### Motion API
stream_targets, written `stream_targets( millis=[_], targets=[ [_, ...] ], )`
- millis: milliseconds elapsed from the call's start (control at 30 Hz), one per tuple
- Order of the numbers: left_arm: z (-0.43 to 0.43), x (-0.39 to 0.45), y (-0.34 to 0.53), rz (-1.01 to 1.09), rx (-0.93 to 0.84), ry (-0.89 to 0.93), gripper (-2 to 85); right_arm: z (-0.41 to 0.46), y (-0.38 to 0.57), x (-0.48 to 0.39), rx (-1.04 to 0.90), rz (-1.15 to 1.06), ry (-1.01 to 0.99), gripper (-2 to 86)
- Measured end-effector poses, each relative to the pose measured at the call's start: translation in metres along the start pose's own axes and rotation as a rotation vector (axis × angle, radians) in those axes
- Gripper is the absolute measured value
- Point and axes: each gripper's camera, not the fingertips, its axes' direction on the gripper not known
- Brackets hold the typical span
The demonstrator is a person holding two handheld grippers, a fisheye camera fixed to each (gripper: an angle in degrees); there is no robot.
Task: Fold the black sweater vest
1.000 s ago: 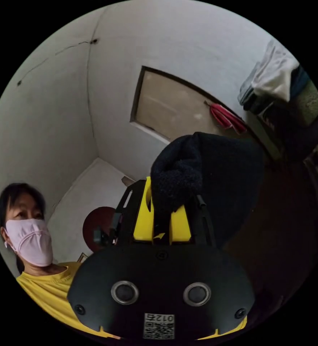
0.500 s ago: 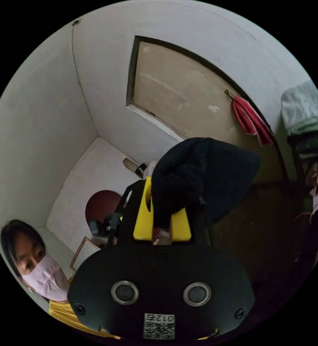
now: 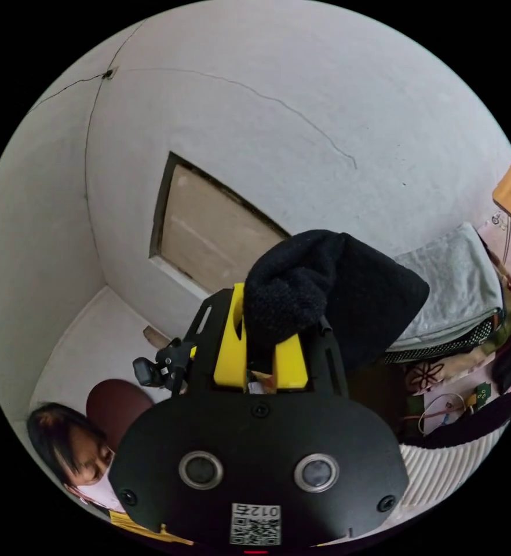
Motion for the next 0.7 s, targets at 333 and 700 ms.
stream_targets(
  millis=[333, 700],
  targets=[
    [0.112, -0.13, -0.126, 0.114, 0.125, -0.076, 0.4, 0.045, -0.151, 0.023, 0.183, 0.004, 0.144, 0.4],
    [0.24, 0.067, -0.206, 0.502, 0.02, 0.125, 1.3, 0.037, -0.097, 0.201, 0.078, 0.536, 0.309, 0.3]
  ],
)
